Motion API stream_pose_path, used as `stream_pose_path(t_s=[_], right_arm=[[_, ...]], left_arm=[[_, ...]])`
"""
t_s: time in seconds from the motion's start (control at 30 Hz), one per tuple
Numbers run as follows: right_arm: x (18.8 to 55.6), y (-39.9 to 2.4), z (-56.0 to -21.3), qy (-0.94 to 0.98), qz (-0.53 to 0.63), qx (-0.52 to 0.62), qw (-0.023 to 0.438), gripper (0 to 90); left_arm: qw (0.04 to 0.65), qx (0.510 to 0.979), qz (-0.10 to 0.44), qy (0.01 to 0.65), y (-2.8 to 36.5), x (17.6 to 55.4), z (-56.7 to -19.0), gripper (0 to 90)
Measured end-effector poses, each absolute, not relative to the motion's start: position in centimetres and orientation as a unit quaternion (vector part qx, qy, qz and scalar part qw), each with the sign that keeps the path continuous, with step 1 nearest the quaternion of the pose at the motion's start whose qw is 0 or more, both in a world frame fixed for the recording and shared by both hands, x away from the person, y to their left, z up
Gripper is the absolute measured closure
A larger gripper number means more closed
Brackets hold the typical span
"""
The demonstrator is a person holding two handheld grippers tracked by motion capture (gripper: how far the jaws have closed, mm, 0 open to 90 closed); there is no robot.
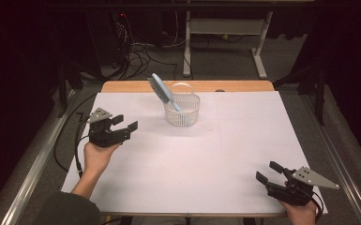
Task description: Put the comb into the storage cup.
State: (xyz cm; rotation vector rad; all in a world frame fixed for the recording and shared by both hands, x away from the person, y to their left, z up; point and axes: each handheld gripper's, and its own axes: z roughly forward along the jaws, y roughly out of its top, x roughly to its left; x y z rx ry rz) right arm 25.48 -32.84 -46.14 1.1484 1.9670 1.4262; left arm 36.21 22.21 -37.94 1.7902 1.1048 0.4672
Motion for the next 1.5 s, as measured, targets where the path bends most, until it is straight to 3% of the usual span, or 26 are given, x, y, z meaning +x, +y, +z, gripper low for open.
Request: stream_pose_path(t_s=[1.5], right_arm=[[25.5, -32.9, -46.2, 0.713, 0.517, 0.417, 0.225, 29.8]], left_arm=[[0.491, 0.720, 0.185, 0.455, 24.0, 32.6, -39.3, 33.2]])
